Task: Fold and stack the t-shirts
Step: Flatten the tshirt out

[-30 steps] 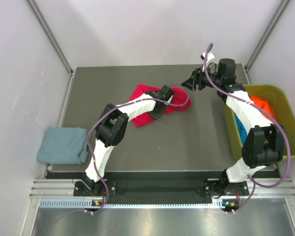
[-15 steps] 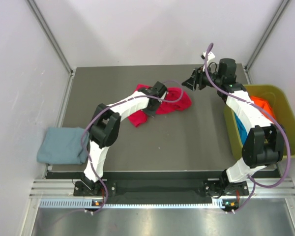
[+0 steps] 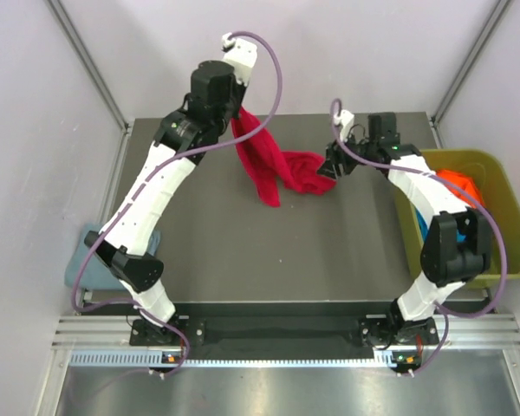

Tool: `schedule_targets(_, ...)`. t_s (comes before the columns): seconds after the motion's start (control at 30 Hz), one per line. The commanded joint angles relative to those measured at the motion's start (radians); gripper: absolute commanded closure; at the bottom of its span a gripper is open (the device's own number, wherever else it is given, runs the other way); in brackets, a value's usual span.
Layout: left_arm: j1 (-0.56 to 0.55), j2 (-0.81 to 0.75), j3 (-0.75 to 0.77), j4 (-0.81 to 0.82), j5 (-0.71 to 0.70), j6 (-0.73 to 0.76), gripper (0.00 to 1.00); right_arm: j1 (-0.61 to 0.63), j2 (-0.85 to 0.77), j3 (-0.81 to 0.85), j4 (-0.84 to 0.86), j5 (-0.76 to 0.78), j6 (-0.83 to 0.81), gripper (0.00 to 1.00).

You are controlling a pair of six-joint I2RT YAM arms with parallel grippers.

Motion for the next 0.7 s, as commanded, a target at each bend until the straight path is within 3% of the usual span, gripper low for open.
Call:
schedule_targets(0.0,0.046,0.048,0.050,0.033,-0.045,0.053,1.00,0.049,0.072,0.022,-0.139,-0.006,-0.227,0.42)
schedule_targets(0.53,0.072,0.050,0.055,0.016,-0.029,0.029,1.00,0.158,0.360,0.128,0.071,0.154,-0.194,0.44)
schedule_targets(0.67,0.072,0.053,0.048,0.013,-0.025,0.026,1.00,0.170,0.444,0.250,-0.012,0.203,-0.184,0.46)
